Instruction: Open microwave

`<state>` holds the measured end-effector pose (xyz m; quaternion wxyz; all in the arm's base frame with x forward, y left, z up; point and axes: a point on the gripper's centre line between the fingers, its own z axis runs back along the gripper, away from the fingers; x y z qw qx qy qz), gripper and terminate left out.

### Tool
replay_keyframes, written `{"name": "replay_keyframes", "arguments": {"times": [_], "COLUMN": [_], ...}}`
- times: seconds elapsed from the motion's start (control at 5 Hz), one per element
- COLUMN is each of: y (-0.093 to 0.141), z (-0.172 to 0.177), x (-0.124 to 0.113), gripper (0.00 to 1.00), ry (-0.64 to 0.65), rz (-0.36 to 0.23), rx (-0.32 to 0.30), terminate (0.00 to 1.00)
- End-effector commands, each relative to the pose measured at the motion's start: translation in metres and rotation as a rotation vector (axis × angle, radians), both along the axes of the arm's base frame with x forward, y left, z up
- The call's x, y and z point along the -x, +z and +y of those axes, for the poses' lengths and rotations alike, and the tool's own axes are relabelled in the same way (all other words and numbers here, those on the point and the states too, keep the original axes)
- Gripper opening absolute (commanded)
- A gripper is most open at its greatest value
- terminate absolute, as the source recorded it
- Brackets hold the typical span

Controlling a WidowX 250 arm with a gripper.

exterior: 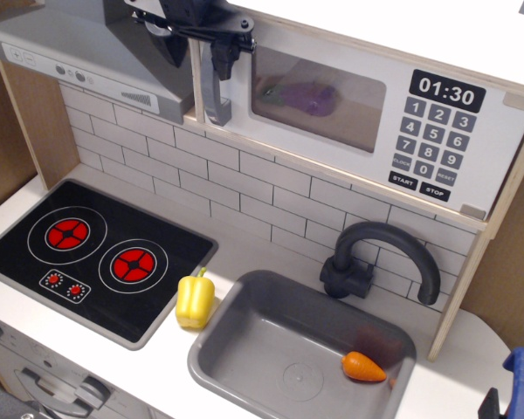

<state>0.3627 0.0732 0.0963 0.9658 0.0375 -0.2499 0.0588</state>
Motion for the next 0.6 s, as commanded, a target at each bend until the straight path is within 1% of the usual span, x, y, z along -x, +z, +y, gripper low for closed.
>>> {"name": "replay_keyframes", "arguments": {"times": [0.0,0.2,0.4], "y": [0.01,0.007,0.001], "z": [0.0,0.001,-0.002], "x": [0.0,0.016,0.043], "gripper": [0.0,0.0,0.0], "ry": [-0.046,-0.092,-0.165], "rz": [-0.013,-0.004,0.058], "rx": [-0.005,-0.013,-0.002], "terminate": [0.0,0.0,0.0]}}
